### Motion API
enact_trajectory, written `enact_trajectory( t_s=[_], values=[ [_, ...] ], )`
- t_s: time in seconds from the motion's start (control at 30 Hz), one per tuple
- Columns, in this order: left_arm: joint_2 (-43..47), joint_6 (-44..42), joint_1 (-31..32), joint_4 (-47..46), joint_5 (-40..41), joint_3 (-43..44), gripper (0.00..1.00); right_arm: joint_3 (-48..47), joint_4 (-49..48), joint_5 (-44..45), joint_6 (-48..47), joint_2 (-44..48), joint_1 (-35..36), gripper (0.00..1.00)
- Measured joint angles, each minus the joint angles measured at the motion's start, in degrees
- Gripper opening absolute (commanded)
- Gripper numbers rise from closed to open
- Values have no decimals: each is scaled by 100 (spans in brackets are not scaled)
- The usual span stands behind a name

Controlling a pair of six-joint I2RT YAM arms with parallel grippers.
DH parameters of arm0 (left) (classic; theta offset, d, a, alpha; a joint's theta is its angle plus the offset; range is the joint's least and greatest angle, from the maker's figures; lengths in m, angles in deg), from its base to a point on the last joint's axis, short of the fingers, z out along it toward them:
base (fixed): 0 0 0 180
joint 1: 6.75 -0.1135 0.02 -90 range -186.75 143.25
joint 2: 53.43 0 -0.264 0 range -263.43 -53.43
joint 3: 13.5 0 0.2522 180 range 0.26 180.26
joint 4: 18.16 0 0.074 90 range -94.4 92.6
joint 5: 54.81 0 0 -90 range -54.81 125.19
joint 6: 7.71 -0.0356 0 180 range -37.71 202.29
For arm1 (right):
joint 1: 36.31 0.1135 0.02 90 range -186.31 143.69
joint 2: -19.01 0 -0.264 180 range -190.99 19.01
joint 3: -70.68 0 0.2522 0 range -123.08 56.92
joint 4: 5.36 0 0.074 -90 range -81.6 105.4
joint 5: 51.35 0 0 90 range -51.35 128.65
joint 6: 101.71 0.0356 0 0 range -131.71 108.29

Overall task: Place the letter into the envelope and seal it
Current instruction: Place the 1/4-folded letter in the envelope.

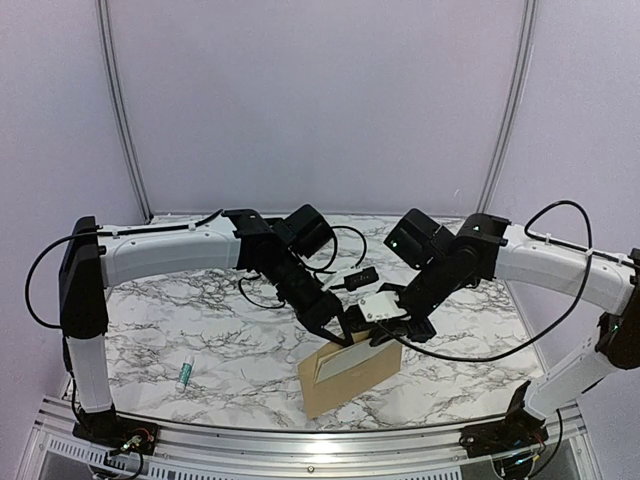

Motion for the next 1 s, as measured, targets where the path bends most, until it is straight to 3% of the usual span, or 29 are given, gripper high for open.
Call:
enact_trajectory(
  t_s=[0.37,0.43,0.6,1.0],
  values=[
    [0,20,-9,0,-31,0,0,22,-127,24,140,-107,31,0],
    [0,22,-26,0,-33,-2,0,22,-136,37,177,-107,31,9],
    [0,22,-83,-4,-79,-2,0,24,-144,52,256,-92,31,20],
    [0,22,-107,-9,-140,-2,0,22,-155,-306,304,-63,31,24]
  ],
)
